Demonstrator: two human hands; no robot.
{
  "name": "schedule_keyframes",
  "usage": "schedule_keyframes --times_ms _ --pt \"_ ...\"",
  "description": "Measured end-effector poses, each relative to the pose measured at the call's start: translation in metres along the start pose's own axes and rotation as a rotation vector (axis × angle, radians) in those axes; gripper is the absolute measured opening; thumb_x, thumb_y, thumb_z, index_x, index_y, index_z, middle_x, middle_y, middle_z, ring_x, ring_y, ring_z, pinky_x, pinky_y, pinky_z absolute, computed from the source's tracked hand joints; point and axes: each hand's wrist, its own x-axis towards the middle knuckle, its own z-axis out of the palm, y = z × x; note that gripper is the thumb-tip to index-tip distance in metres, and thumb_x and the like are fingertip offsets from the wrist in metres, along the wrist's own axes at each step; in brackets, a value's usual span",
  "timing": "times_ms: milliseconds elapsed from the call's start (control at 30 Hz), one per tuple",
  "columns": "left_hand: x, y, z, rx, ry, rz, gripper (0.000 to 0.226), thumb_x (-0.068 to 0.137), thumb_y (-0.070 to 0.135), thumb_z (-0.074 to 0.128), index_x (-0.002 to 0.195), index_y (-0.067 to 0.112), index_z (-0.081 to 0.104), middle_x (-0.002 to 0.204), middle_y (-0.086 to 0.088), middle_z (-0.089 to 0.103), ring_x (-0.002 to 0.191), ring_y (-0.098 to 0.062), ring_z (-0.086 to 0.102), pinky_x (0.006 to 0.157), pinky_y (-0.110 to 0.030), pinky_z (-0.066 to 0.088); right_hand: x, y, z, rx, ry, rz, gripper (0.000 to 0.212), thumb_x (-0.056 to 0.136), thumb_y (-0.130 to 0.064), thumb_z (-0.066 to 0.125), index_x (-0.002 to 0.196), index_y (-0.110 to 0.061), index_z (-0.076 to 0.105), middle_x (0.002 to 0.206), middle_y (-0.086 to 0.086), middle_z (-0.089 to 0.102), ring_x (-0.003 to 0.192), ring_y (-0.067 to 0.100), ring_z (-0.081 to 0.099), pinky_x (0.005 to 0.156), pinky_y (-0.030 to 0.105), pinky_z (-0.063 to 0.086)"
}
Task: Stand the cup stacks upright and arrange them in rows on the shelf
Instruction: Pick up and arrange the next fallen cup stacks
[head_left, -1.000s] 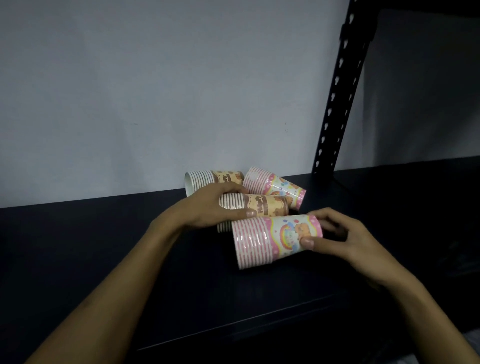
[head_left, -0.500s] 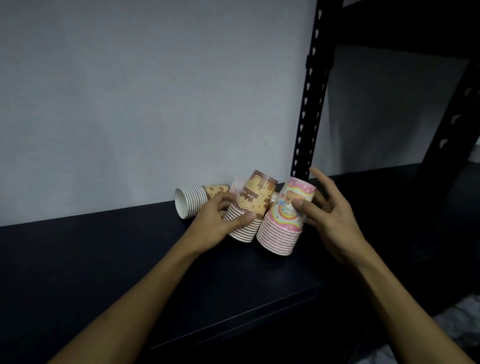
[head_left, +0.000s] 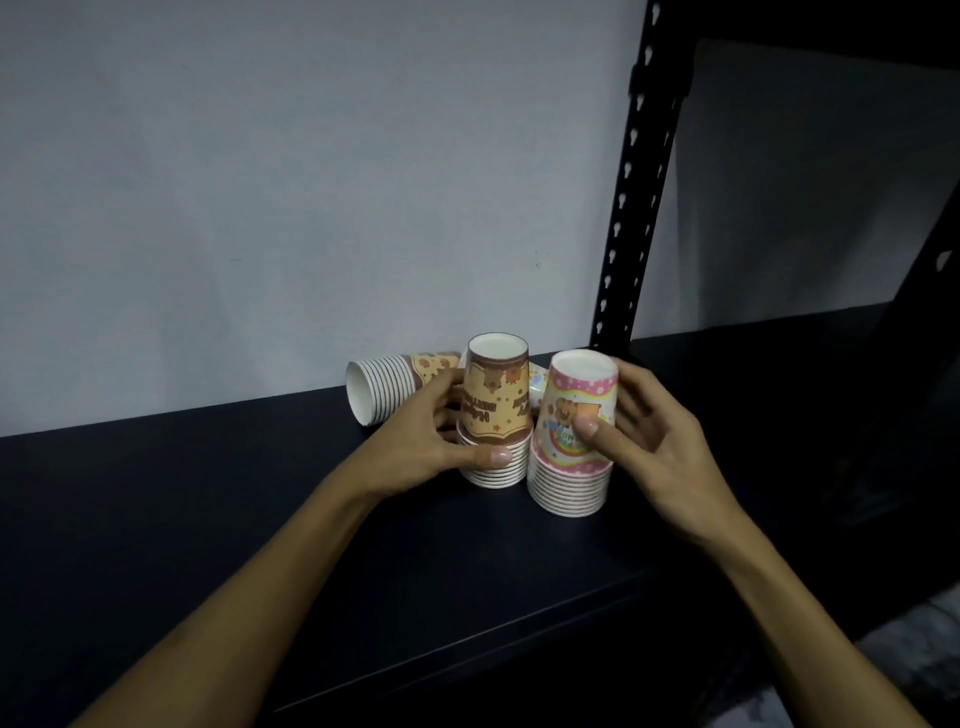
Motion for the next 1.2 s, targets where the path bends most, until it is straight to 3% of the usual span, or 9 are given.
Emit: schedule_keyframes --times_ms 167,300,400,567,833,1100,1200 --pt "-0.004 0.004 -0.002 -0.024 -0.103 -0.006 0.079 0.077 0.006 0.082 0.139 0.032 0.041 0.138 0.010 0.059 0.126 -0.004 0.058 0.105 -0.024 0.047 -0.005 0.004 -0.007 -0.129 -0.109 0.093 0.074 0.075 -0.014 0.081 0.141 -0.016 0.048 0.132 -0.004 0.066 0.124 0.014 0.063 0.106 0.032 0.050" --pt "-0.004 0.005 0.006 0.072 -0.042 0.033 0.077 0.070 0.018 0.089 0.135 0.030 0.049 0.127 0.015 0.066 0.115 0.002 0.063 0.095 -0.017 0.051 -0.009 0.008 -0.010 -0.201 -0.115 0.152 0.080 0.073 -0.016 0.087 0.141 -0.022 0.047 0.132 -0.006 0.066 0.123 0.013 0.064 0.106 0.041 0.050" --pt "-0.005 0.004 0.011 0.125 -0.001 0.055 0.087 0.066 0.030 0.092 0.139 0.032 0.045 0.127 0.020 0.064 0.113 0.007 0.062 0.093 -0.013 0.049 -0.010 0.010 -0.010 -0.225 -0.093 0.167 0.085 0.070 -0.019 0.090 0.142 -0.024 0.045 0.132 -0.007 0.066 0.123 0.013 0.064 0.106 0.043 0.050" --pt "-0.006 0.004 0.005 0.100 -0.043 0.039 0.083 0.068 0.026 0.090 0.136 0.035 0.043 0.132 0.016 0.061 0.120 -0.002 0.060 0.099 -0.021 0.050 -0.010 0.009 -0.010 -0.216 -0.062 0.187 0.090 0.064 -0.021 0.091 0.142 -0.021 0.045 0.130 -0.007 0.067 0.121 0.011 0.065 0.105 0.038 0.051" --pt "-0.004 0.002 0.008 0.136 0.019 0.060 0.083 0.065 0.027 0.093 0.134 0.031 0.047 0.127 0.012 0.063 0.112 -0.006 0.064 0.091 -0.021 0.054 -0.012 0.008 -0.006 -0.311 0.000 0.168 0.087 0.063 -0.031 0.091 0.138 -0.024 0.047 0.129 -0.009 0.065 0.115 0.004 0.066 0.096 0.026 0.055" --pt "-0.005 0.002 0.010 0.169 0.053 0.065 0.084 0.060 0.036 0.095 0.130 0.036 0.049 0.124 0.014 0.064 0.110 -0.005 0.065 0.095 -0.028 0.055 -0.013 0.007 -0.011 -0.315 -0.013 0.208 0.065 0.069 -0.023 0.090 0.124 -0.020 0.054 0.121 -0.005 0.070 0.111 0.008 0.069 0.102 0.038 0.054" --pt "-0.009 0.004 0.012 0.204 0.088 0.070 0.085 0.058 0.043 0.095 0.130 0.036 0.051 0.121 0.015 0.066 0.107 -0.005 0.066 0.094 -0.031 0.056 -0.012 0.007 -0.011 -0.322 -0.021 0.200 0.066 0.072 -0.022 0.089 0.128 -0.022 0.054 0.121 -0.007 0.070 0.110 0.006 0.069 0.098 0.033 0.056"
